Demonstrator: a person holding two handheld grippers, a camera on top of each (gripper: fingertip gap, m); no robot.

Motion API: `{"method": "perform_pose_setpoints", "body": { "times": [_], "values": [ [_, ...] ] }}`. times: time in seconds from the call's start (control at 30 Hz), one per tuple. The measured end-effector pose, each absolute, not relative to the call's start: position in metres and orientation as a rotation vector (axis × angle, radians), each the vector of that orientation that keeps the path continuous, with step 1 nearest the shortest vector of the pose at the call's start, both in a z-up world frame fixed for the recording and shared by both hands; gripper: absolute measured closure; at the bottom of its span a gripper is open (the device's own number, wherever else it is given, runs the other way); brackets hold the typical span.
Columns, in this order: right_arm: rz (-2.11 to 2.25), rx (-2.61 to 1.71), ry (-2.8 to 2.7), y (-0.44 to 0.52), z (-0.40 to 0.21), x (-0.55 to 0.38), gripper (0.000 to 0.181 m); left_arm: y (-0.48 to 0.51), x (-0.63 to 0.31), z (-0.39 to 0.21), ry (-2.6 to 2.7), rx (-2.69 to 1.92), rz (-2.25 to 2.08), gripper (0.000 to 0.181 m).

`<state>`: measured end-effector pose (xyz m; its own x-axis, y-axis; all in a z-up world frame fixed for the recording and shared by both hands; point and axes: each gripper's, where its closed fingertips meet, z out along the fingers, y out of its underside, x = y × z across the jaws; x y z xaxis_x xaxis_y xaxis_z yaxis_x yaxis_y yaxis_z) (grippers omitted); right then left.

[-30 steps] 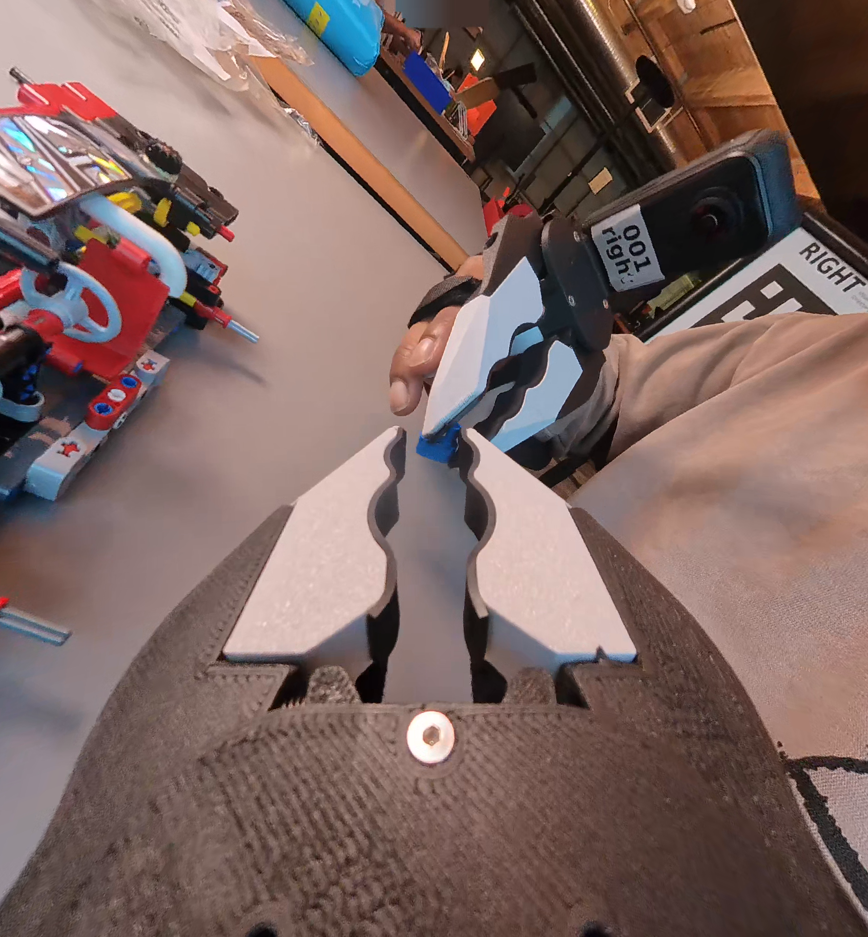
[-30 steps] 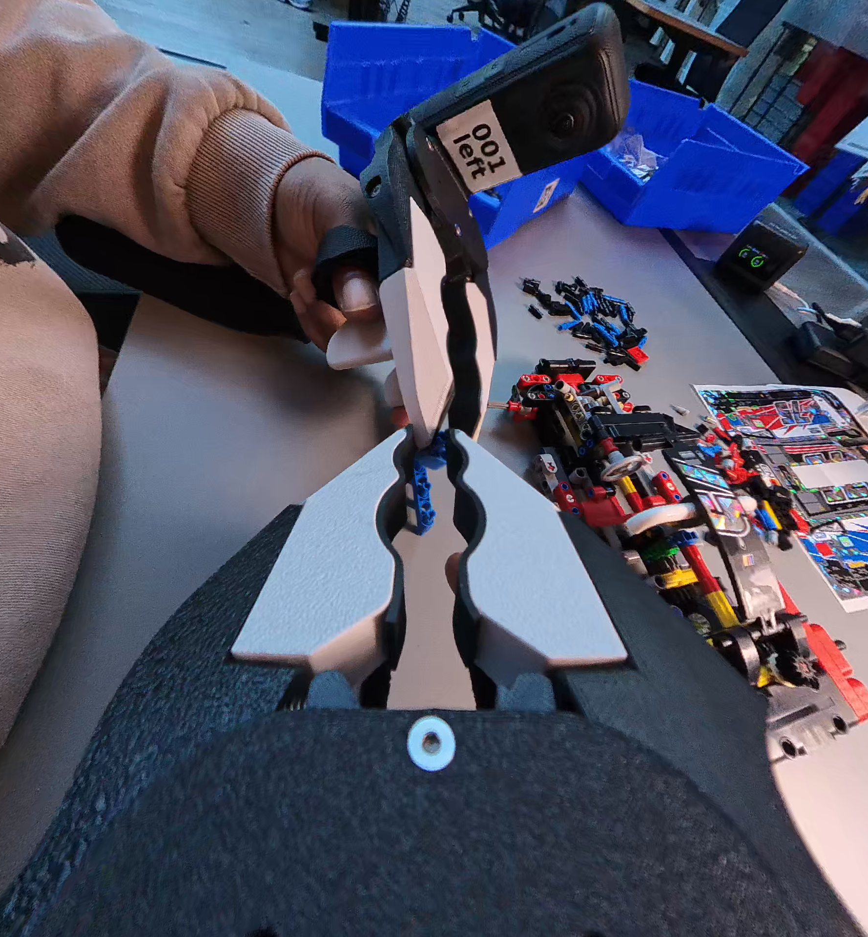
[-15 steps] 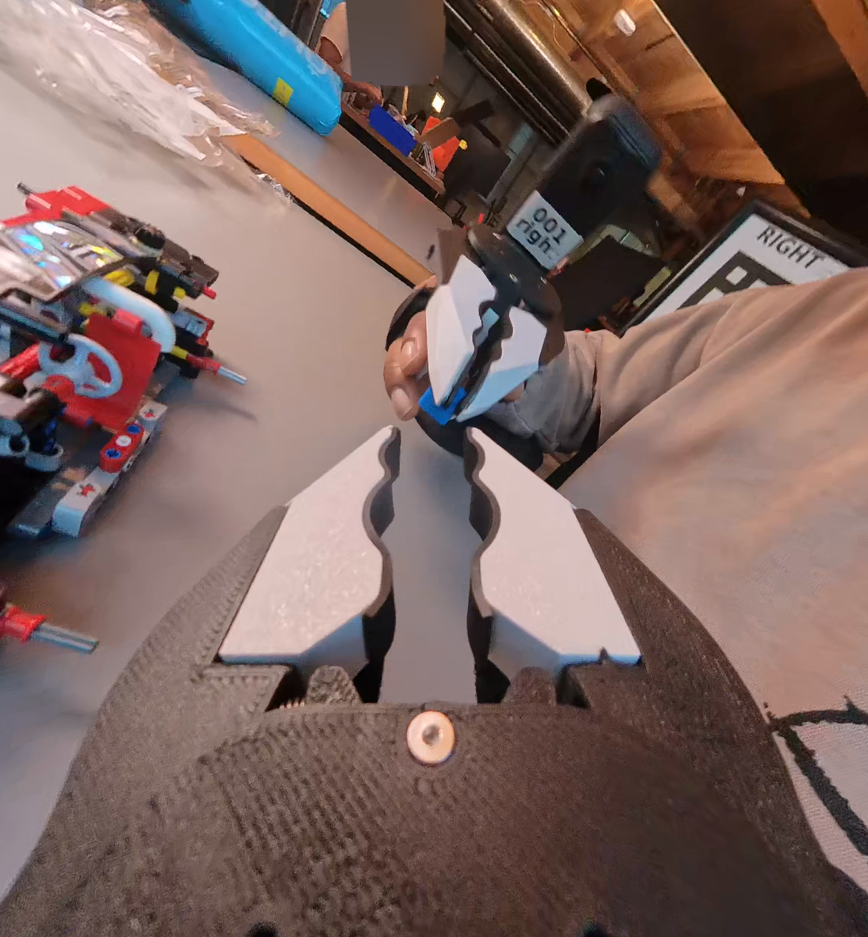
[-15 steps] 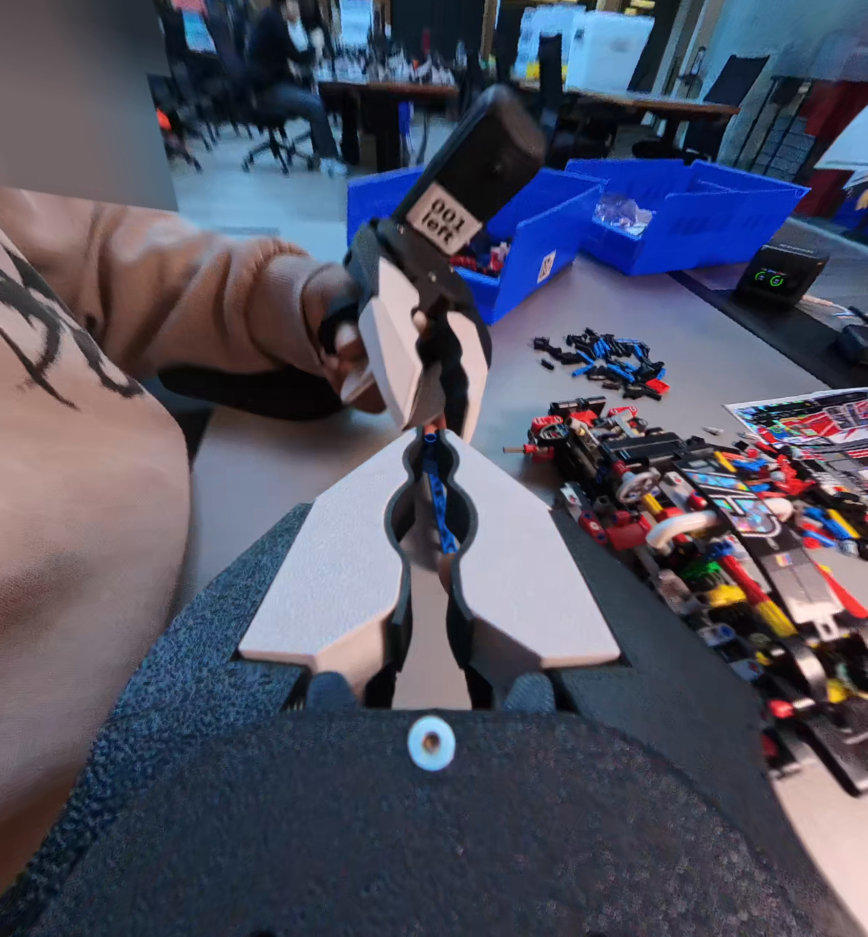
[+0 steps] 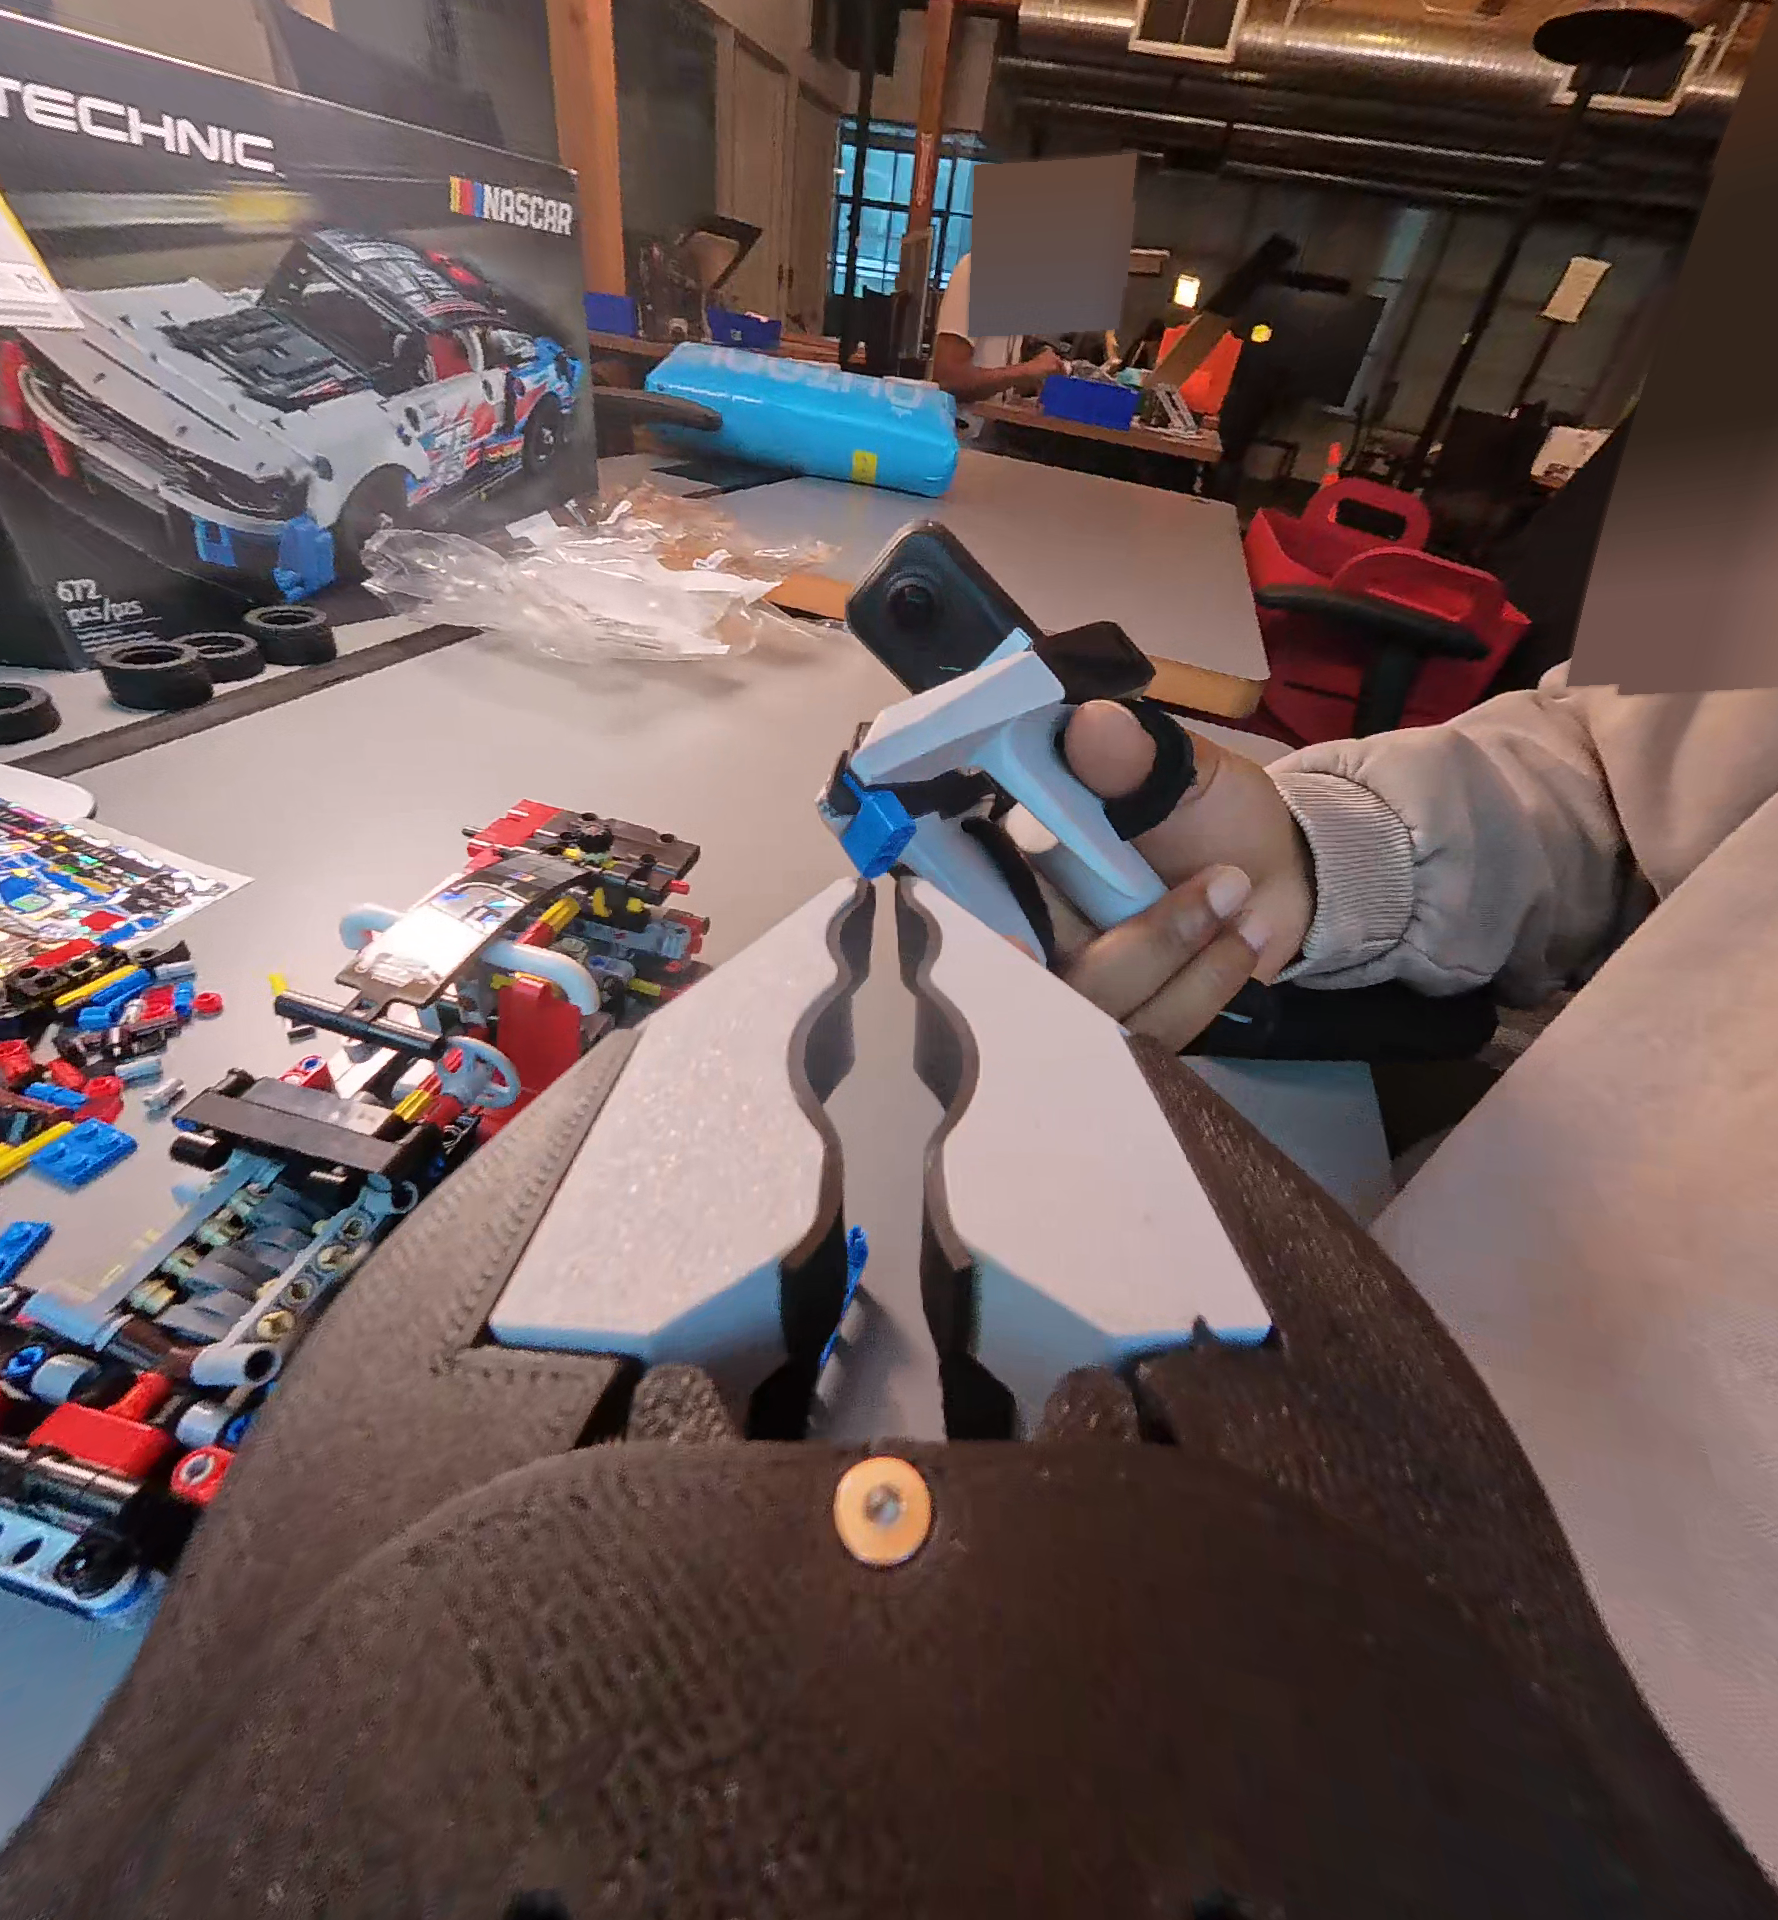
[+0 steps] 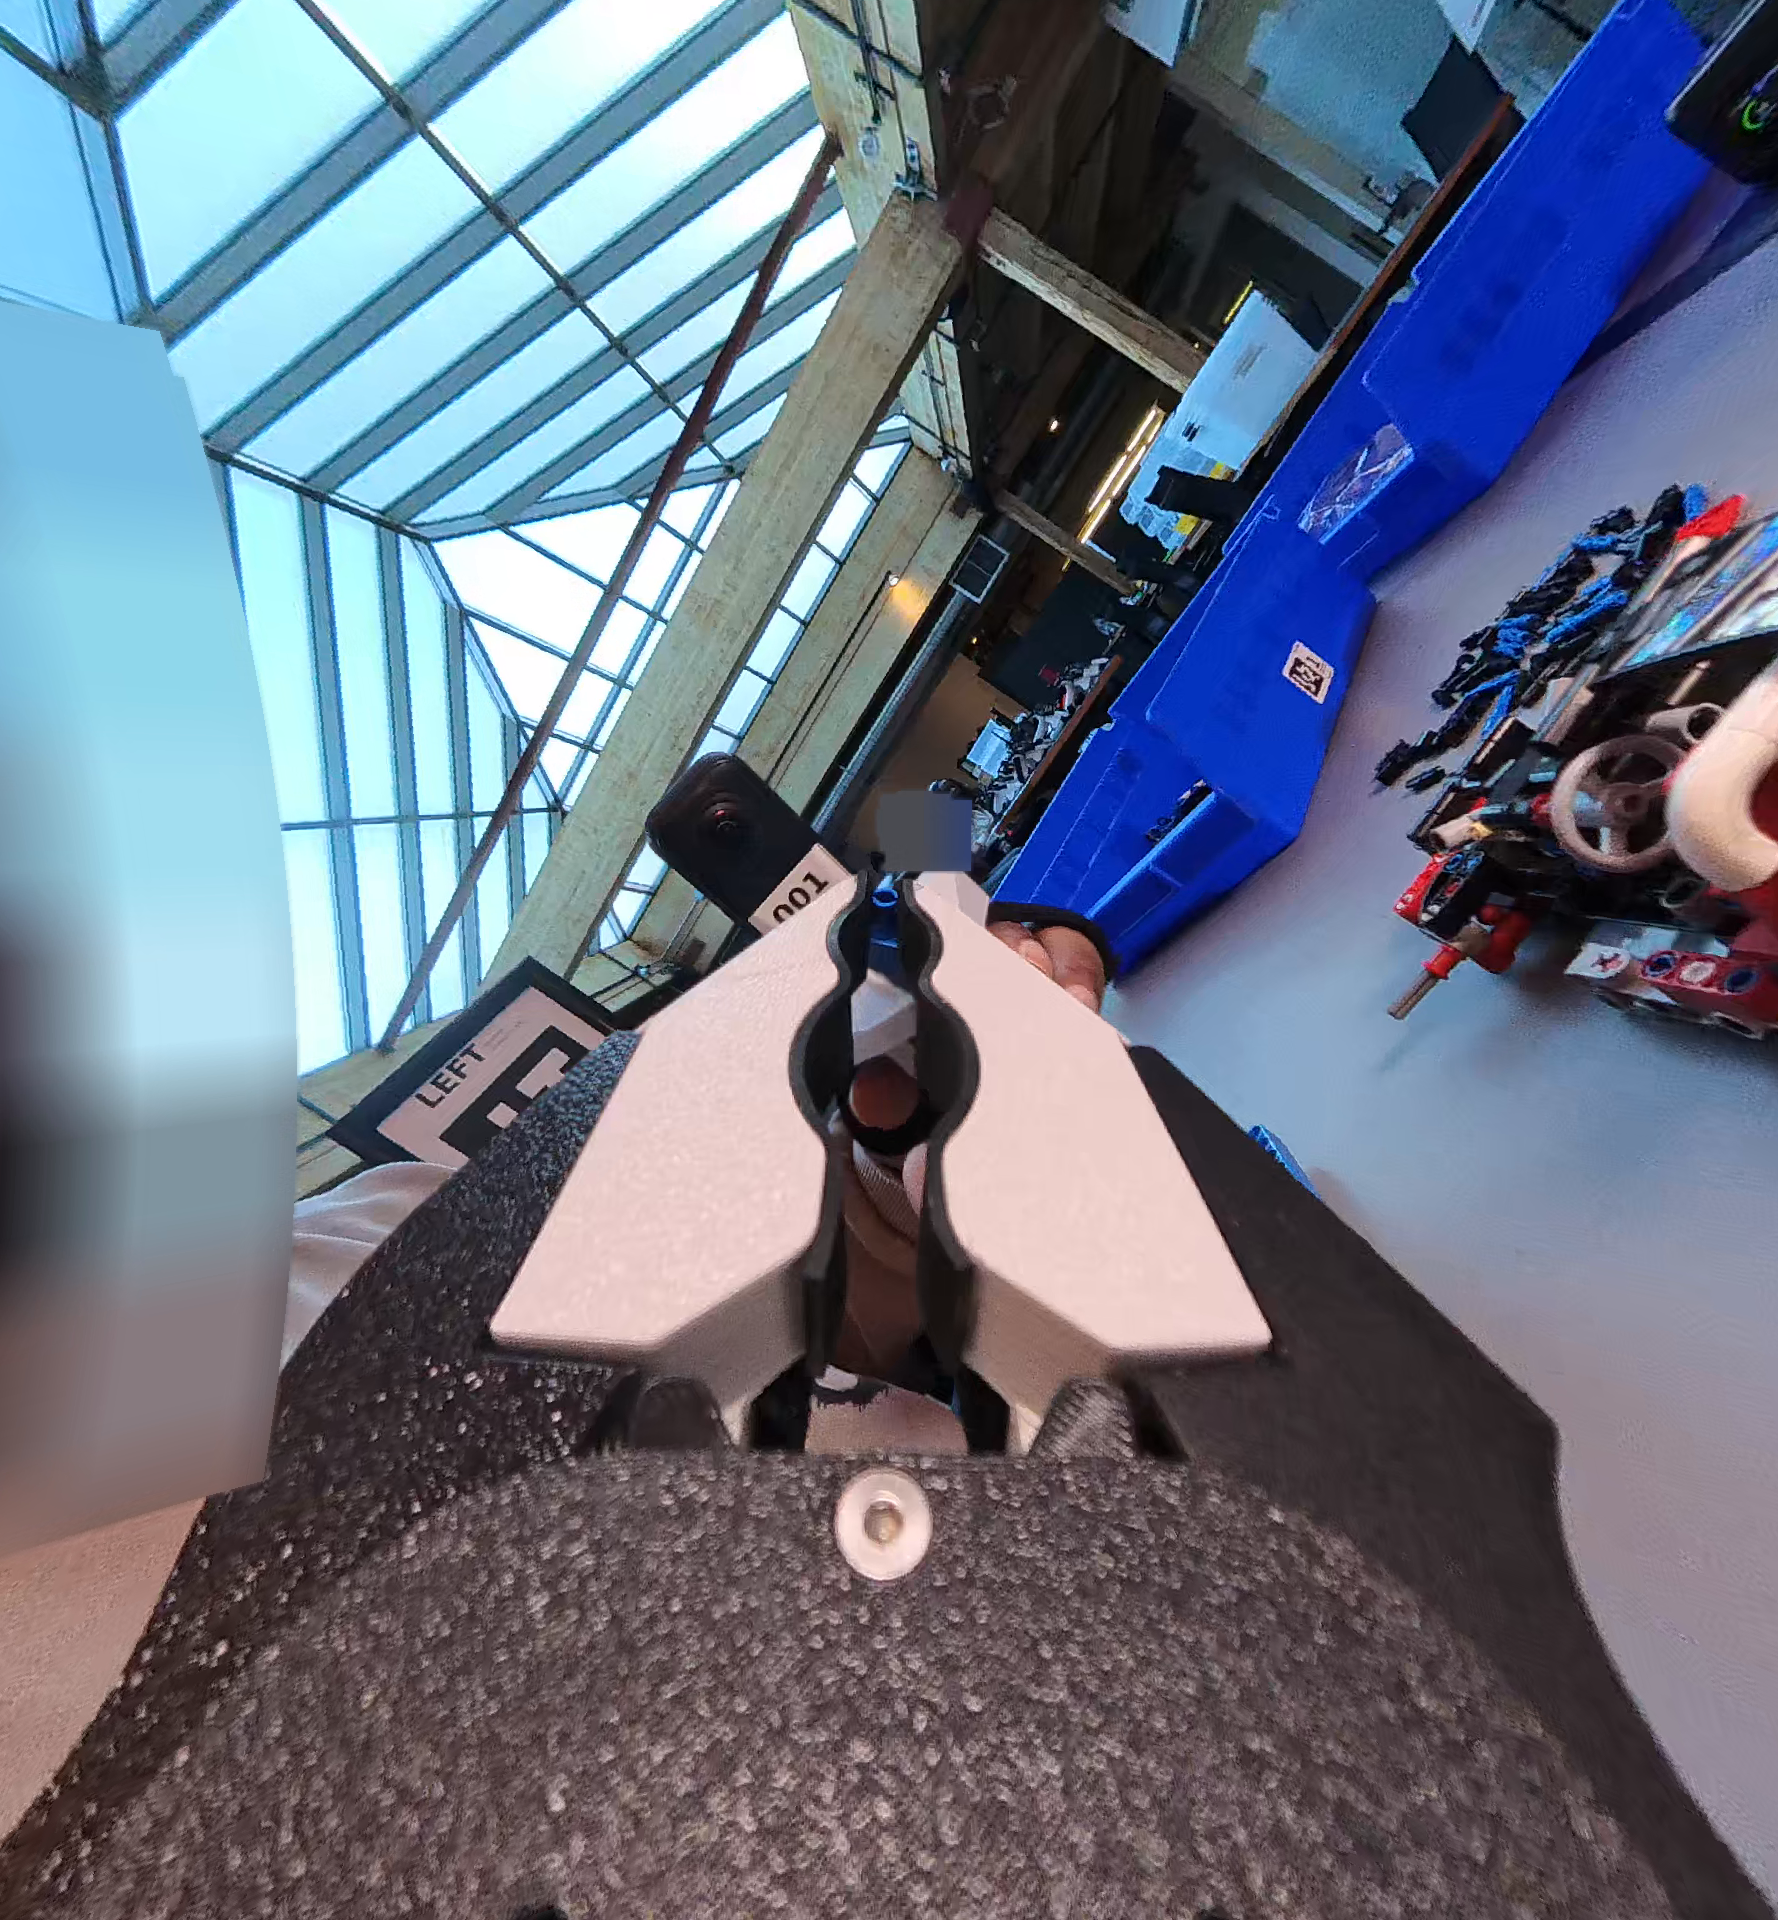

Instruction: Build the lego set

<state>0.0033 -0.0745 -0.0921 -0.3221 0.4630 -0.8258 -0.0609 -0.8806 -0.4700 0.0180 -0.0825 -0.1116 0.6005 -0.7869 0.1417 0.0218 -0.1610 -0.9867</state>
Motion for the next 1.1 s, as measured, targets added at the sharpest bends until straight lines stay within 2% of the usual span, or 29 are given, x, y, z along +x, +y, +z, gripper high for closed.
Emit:
{"method": "perform_pose_setpoints", "body": {
  "times": [0.1, 0.43, 0.6, 0.67, 0.73, 0.8, 0.97, 1.1],
  "values": [
    [2.261, -1.617, -0.521, -0.077, -0.097, 0.002, 0.18, -0.078, 0.013, -0.115, 0.631, -1.614, -0.785, 0.169],
    [1.769, -1.74, -0.958, -0.085, -0.124, -0.011, 0.179, -0.088, 0.021, -0.135, 0.561, -1.723, -1.1, 0.175],
    [1.761, -1.681, -1.016, -0.09, -0.116, -0.012, 0.177, -0.096, 0.021, -0.122, 0.456, -1.617, -1.399, 0.177],
    [1.752, -1.621, -1.061, -0.093, -0.11, -0.011, 0.174, -0.101, 0.023, -0.117, 0.47, -1.574, -1.433, 0.178],
    [1.709, -1.522, -1.155, -0.099, -0.104, -0.006, 0.157, -0.102, 0.022, -0.114, 0.485, -1.554, -1.42, 0.178],
    [1.548, -1.374, -1.318, -0.105, -0.1, 0.002, 0.147, -0.103, 0.02, -0.109, 0.484, -1.533, -1.435, 0.179],
    [0.866, -0.962, -1.551, -0.103, -0.101, 0.014, 0.154, -0.104, 0.019, -0.11, 0.452, -1.537, -1.502, 0.181],
    [0.688, -1.004, -1.674, -0.093, -0.131, 0.012, 0.158, -0.099, 0.018, -0.121, 0.468, -1.603, -1.441, 0.181]
  ]
}}
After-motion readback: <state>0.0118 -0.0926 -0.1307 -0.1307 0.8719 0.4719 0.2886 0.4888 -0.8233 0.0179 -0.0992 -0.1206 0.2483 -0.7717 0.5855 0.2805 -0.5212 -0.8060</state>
